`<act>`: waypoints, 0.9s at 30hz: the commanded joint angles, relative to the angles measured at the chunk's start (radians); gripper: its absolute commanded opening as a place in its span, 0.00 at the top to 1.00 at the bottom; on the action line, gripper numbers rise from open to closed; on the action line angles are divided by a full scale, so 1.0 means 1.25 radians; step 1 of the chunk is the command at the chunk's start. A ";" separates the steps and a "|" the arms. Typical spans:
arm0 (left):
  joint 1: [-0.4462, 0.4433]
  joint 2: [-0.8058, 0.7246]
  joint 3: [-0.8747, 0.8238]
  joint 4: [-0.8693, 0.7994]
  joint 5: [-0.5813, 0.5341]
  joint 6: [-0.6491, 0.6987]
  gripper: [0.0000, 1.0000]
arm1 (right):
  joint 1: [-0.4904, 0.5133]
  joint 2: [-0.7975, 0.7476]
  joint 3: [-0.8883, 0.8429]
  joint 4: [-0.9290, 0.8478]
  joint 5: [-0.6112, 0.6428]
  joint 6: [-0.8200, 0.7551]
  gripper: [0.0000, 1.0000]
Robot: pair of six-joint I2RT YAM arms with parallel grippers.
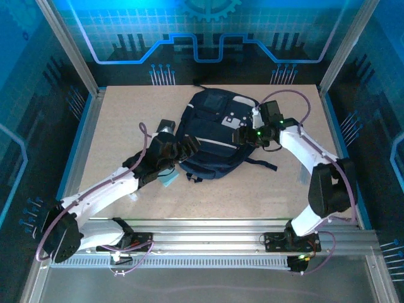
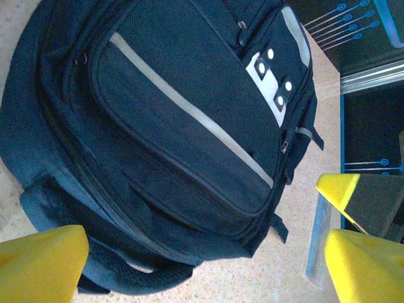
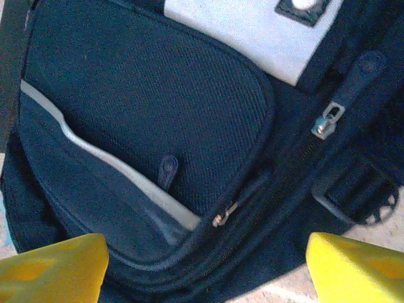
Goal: Pack books, pencil case, and school supplies into a backpack
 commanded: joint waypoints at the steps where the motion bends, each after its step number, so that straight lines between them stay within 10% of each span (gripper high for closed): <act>1: 0.005 0.054 0.023 0.082 0.056 0.037 0.06 | -0.012 0.056 0.059 0.029 -0.014 -0.032 0.17; 17: 0.085 0.345 0.020 0.260 0.105 -0.037 0.07 | -0.051 0.364 0.327 -0.017 0.084 -0.113 0.13; 27: 0.140 0.535 0.256 0.247 0.159 0.066 0.07 | -0.075 0.284 0.111 0.061 -0.005 -0.040 0.11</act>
